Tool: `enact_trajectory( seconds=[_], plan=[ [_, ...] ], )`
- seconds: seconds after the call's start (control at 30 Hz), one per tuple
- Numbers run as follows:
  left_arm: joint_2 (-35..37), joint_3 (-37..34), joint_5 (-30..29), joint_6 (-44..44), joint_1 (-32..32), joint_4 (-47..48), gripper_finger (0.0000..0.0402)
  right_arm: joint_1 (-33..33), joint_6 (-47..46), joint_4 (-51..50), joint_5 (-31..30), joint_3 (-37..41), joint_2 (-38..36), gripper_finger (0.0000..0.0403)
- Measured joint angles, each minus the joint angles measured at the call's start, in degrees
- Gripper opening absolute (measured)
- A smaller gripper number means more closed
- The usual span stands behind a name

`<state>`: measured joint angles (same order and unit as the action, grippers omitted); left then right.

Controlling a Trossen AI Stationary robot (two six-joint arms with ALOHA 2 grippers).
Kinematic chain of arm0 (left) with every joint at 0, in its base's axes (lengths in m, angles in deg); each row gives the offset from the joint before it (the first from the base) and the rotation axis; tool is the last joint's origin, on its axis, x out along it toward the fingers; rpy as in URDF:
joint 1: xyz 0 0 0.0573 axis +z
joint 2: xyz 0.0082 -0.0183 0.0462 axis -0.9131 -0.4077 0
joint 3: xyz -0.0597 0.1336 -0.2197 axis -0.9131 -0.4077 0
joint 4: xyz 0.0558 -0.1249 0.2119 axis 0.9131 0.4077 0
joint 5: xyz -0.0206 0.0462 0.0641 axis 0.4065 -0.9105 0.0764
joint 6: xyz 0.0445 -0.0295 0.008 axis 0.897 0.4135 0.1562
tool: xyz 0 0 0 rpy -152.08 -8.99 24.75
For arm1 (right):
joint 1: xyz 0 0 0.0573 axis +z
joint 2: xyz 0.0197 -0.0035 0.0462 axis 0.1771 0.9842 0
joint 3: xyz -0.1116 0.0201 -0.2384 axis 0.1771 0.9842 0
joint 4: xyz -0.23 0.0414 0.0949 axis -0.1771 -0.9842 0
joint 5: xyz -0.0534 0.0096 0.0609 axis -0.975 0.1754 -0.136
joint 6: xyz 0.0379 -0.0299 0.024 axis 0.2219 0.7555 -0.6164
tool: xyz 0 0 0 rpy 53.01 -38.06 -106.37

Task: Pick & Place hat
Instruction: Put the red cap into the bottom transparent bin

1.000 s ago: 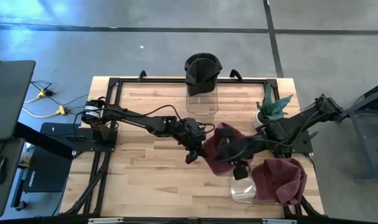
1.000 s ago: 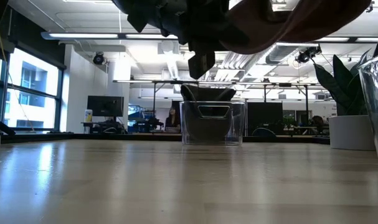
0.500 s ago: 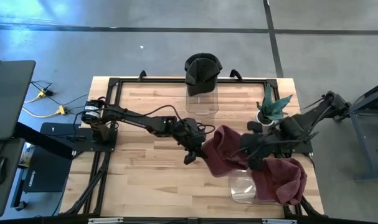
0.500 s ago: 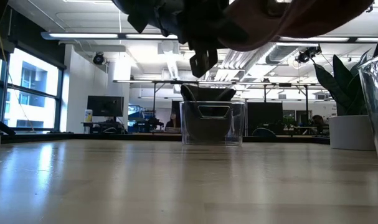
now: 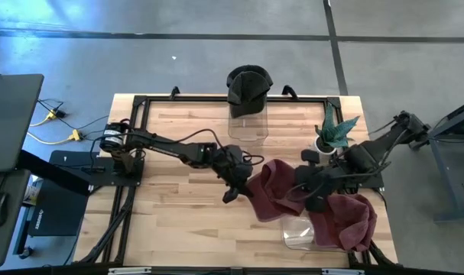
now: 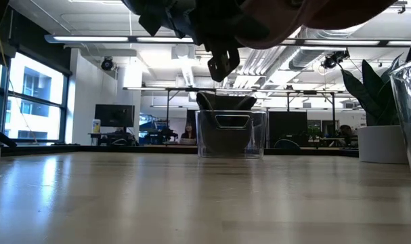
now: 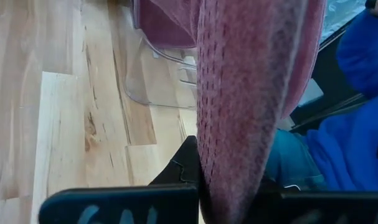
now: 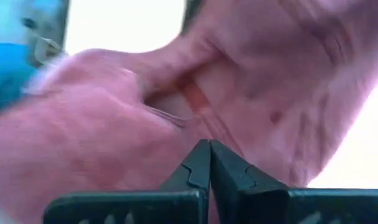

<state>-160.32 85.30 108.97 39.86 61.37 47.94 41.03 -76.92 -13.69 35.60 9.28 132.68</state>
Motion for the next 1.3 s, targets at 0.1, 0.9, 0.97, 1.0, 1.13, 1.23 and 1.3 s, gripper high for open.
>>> enact_trajectory(
  seconds=[0.1, 0.9, 0.97, 1.0, 1.13, 1.23, 1.3],
  plan=[
    [0.00, 0.00, 0.00, 1.05, -0.01, 0.02, 0.0001, 2.44, 3.18, 2.50, -0.14, -1.80, 0.00, 0.0004],
    [-3.10, 0.04, 10.18, 16.21, -3.70, -17.19, 0.0001, 27.43, 8.68, 21.52, -21.70, -10.40, -0.54, 0.0058],
    [-3.10, 0.04, 10.06, 16.18, -3.70, -17.43, 0.0001, 26.12, 1.68, 19.52, -21.72, -10.40, -1.61, 0.0092],
    [-3.10, 0.04, 10.02, 16.17, -3.70, -17.51, 0.0001, 25.46, -2.65, 17.85, -21.60, -10.40, -2.23, 0.0109],
    [-3.10, 0.04, 7.08, 16.09, -3.70, -16.75, 0.0001, 22.03, -20.94, 9.67, -18.61, -10.40, -3.79, 0.0187],
    [-3.10, 0.04, 6.37, 16.12, -3.68, -16.55, 0.0001, 18.91, -30.23, 5.67, -13.70, -10.40, -3.64, 0.0232],
    [-3.10, 0.04, 6.04, 16.52, -3.68, -16.51, 0.0001, 16.53, -33.12, 4.75, -10.59, -10.37, -3.05, 0.0246]
  ],
)
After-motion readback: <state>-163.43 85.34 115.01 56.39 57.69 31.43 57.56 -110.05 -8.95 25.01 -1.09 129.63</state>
